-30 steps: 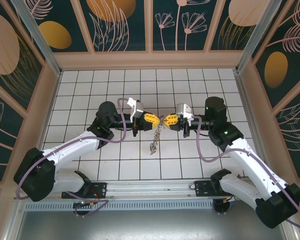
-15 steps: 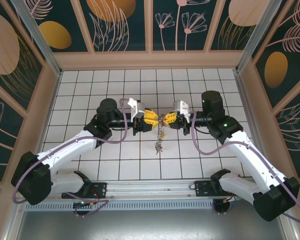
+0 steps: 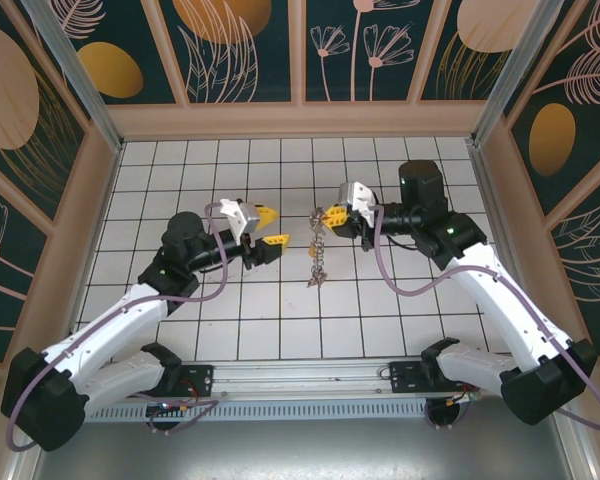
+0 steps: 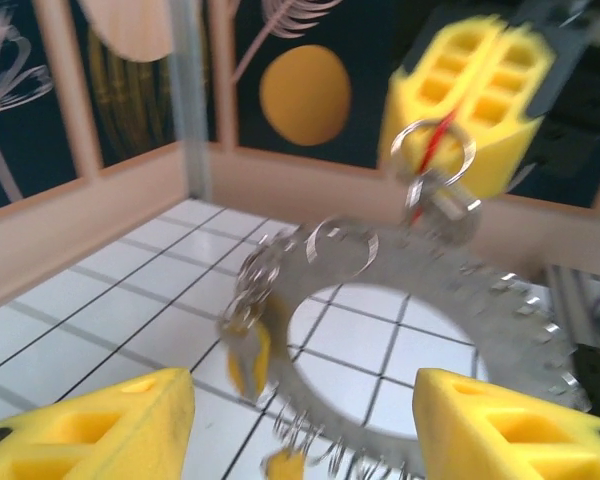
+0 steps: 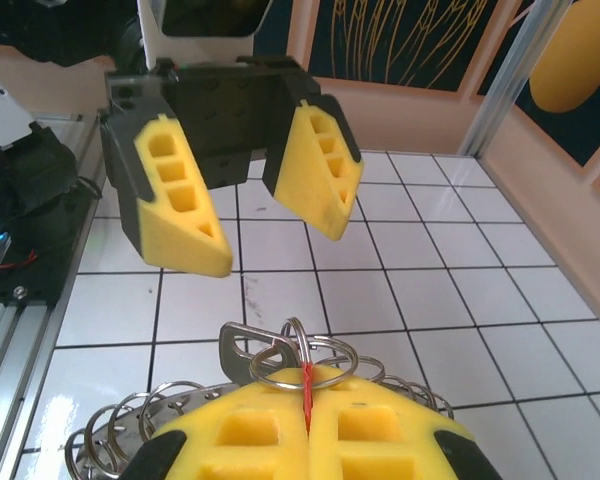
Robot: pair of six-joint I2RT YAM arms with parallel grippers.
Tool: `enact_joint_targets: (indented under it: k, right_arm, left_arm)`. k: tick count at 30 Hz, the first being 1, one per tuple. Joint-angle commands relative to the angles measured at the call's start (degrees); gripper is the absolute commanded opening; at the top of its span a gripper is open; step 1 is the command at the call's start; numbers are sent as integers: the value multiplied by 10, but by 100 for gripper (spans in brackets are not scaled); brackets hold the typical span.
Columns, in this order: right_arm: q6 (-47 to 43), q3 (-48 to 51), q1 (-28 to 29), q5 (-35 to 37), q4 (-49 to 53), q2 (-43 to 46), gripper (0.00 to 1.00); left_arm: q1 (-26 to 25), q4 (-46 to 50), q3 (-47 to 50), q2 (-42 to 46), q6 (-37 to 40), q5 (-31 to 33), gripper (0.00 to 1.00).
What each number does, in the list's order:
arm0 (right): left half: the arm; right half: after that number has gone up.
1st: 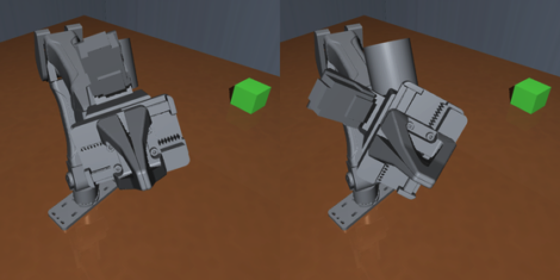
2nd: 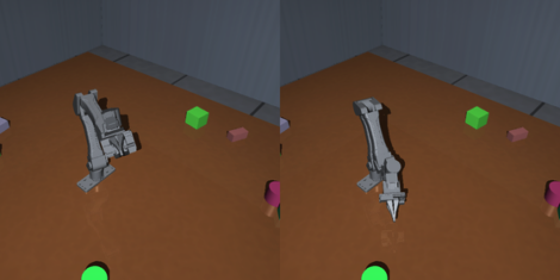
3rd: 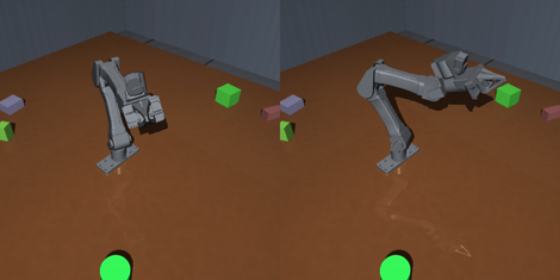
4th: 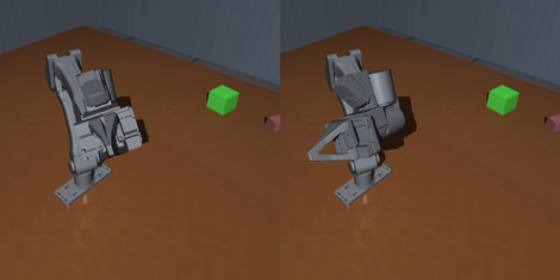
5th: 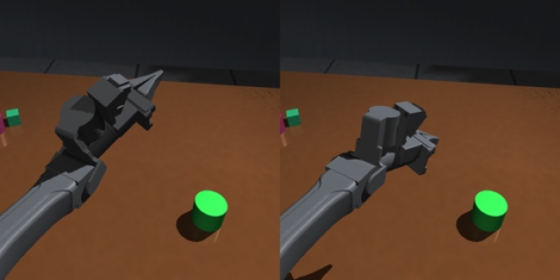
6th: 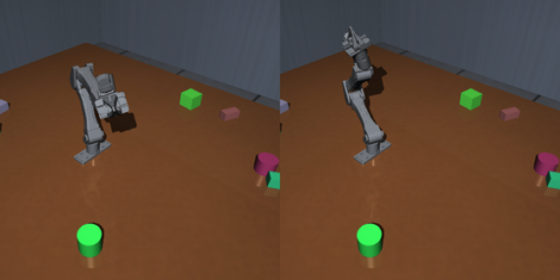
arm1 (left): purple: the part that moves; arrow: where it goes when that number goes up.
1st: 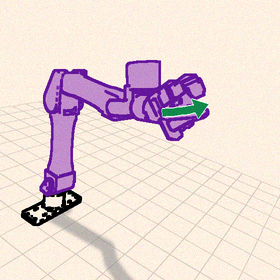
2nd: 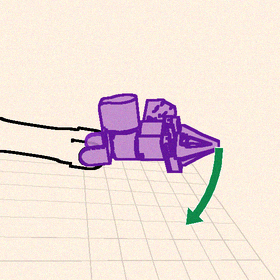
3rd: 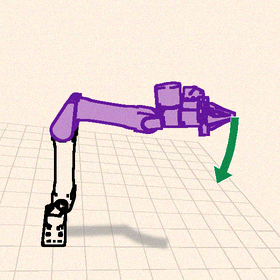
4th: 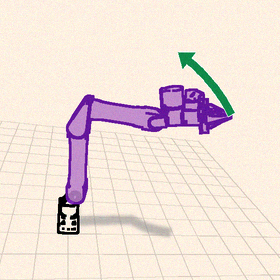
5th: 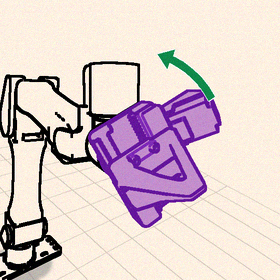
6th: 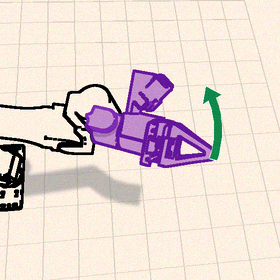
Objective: Put the keys on the keyring
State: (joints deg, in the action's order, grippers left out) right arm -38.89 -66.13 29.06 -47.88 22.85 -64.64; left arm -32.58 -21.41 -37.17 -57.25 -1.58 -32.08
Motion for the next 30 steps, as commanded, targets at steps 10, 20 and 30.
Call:
enact_joint_targets:
  k: [10,20,30]
  right_arm:
    - [12,-171,58,36,-53,-79,0]
    - [-7,-199,100,75,-56,-146,0]
    - [75,-208,177,100,-186,-288,0]
  left_arm:
    - [141,138,-13,-5,-132,182,99]
    - [252,208,-38,-59,-244,144,99]
    - [345,261,-58,-93,-306,125,99]
